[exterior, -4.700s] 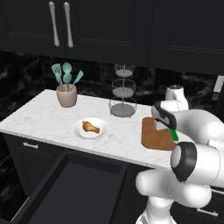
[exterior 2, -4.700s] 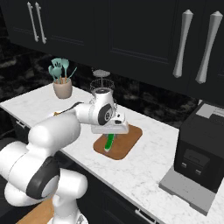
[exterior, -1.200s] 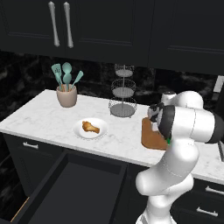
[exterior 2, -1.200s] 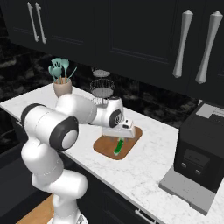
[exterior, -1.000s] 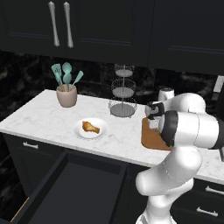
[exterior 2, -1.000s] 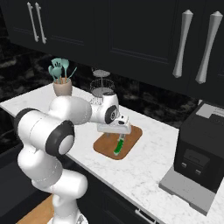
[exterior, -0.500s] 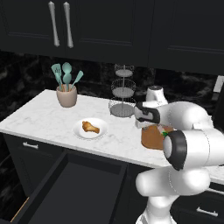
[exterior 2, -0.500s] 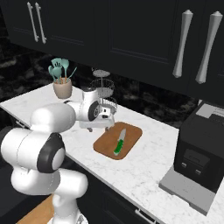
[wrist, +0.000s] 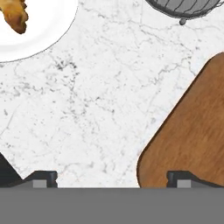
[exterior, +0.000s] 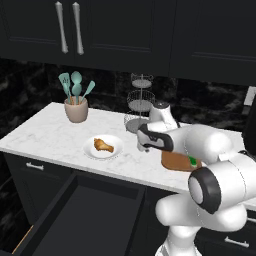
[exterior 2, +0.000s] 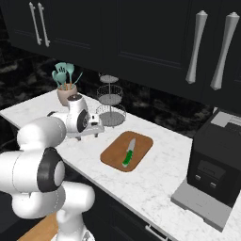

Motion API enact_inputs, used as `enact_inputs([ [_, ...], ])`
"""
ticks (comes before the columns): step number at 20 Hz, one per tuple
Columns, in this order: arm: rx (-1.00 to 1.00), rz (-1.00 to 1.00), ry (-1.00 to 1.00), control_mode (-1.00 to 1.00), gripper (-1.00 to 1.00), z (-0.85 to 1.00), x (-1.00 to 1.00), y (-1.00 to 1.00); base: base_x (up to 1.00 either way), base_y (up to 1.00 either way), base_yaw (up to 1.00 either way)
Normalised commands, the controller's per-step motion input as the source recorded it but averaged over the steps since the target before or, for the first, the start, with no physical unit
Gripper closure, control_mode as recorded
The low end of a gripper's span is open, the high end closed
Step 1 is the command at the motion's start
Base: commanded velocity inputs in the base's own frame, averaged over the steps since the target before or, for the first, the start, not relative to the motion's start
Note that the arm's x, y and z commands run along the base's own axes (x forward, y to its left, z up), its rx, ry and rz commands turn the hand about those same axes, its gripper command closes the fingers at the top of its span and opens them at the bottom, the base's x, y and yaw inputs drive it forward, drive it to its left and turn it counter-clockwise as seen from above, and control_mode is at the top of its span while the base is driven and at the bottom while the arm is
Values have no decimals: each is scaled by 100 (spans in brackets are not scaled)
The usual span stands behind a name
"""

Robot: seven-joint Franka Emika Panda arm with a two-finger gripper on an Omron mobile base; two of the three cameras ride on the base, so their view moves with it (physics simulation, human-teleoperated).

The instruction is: Pick up the knife from the drawer and place it on the cutting board. Then place the meat from the plate to the cutting board.

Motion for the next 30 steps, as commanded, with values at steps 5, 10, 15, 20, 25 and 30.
enact_inputs([
  [5,9,12,0,-100,-100,25,0,47,0,0,0],
  [10,1,10,-1,-100,-100,21,2,32,0,0,0],
  [15,0,7,-2,-100,-100,0,3,48,0,0,0],
  [20,5,7,0,-100,-100,0,10,43,0,0,0],
  [25,8,7,0,-100,-100,0,17,38,0,0,0],
  [30,2,4,0,-100,-100,0,22,38,0,0,0],
])
